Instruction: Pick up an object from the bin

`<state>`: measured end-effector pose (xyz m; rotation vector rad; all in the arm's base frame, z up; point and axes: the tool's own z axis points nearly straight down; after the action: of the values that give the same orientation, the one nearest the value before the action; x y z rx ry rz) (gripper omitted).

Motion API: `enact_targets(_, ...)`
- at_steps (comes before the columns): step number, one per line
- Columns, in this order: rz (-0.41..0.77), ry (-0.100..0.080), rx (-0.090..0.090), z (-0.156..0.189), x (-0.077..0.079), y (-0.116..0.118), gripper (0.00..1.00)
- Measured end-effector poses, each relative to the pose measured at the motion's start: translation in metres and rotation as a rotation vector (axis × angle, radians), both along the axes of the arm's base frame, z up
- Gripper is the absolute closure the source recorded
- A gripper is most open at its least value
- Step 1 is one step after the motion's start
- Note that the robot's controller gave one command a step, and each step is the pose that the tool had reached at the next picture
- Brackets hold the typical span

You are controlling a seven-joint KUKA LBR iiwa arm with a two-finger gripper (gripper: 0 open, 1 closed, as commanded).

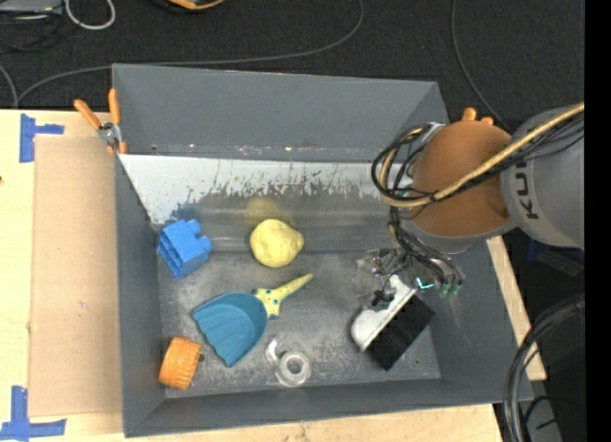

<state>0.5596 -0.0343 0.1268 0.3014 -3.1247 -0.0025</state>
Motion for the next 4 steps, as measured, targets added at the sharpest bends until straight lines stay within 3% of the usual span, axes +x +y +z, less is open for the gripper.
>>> enact_targets(1,0.383,-0.003,0.002,0.067,-0.037,0.035,0.0)
enact_targets(2,0.385,-0.002,0.002,0.067,-0.037,0.034,0.0)
enact_targets(3,0.484,-0.003,0.004,0.025,0.013,0.064,0.0)
enact_targets(4,0.222,-0.001,0.001,0.036,-0.003,-0.001,1.0)
